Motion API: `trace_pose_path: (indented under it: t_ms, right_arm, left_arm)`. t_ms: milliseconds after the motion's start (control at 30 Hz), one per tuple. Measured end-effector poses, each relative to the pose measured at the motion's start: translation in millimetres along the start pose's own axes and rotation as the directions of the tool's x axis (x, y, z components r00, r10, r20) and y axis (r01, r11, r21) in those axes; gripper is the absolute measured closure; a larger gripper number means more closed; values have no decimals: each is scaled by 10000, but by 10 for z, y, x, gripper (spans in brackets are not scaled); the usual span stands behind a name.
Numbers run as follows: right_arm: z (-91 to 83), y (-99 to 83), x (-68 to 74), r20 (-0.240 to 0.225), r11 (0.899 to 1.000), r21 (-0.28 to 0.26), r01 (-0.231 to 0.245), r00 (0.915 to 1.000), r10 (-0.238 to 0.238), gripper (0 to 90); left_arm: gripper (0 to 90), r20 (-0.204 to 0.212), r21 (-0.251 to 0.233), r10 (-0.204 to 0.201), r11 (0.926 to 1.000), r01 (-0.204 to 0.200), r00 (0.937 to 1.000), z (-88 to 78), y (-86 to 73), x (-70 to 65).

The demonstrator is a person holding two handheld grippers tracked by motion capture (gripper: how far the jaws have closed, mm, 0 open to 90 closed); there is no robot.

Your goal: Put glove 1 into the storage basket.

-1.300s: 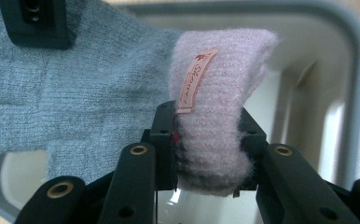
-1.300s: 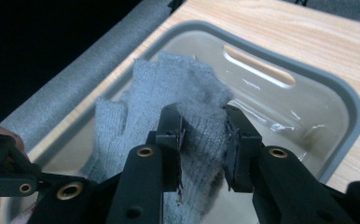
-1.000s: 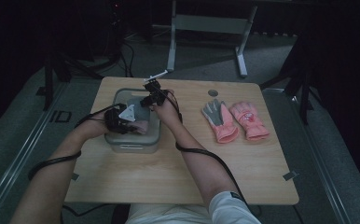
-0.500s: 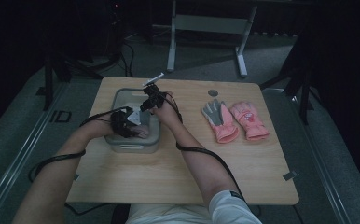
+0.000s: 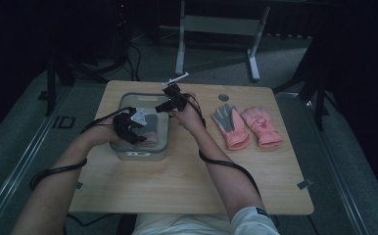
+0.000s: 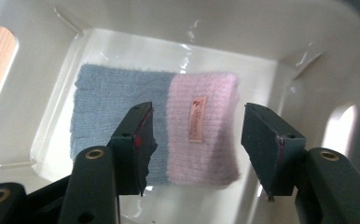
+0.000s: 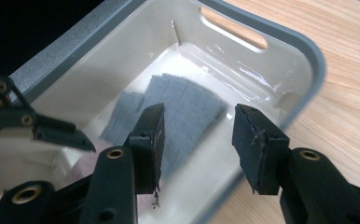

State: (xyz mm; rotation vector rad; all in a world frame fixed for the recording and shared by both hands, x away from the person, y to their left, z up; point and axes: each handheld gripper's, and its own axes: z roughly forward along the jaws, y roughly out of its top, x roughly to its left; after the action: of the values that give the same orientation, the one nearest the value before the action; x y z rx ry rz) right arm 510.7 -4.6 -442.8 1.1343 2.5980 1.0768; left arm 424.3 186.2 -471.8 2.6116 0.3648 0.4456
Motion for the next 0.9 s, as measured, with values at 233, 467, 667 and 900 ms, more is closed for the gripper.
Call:
trace_pose_path:
  t_ms: [233, 467, 667, 900]
  right_arm:
    - [-317, -167, -49, 147, 9982, -377, 466, 9988, -461, 572]
    - [-582, -357, -200, 290, 9965, -653, 513, 9984, -495, 589]
    - [-793, -526, -338, 593, 9936, -851, 744, 9958, -695, 592]
    - [-1001, -703, -592, 1103, 9923, -1080, 600, 9927, -480, 603]
  left_arm:
    - [423, 141, -449, -246, 9987, 252, 9996, -93, 152, -91]
    - [425, 359, -623, -252, 9977, 274, 9990, -69, 380, -181]
    - [428, 574, -656, -83, 9978, 121, 9983, -6, 573, -272]
    - [429, 420, -577, -298, 9978, 322, 9987, 99, 813, -415]
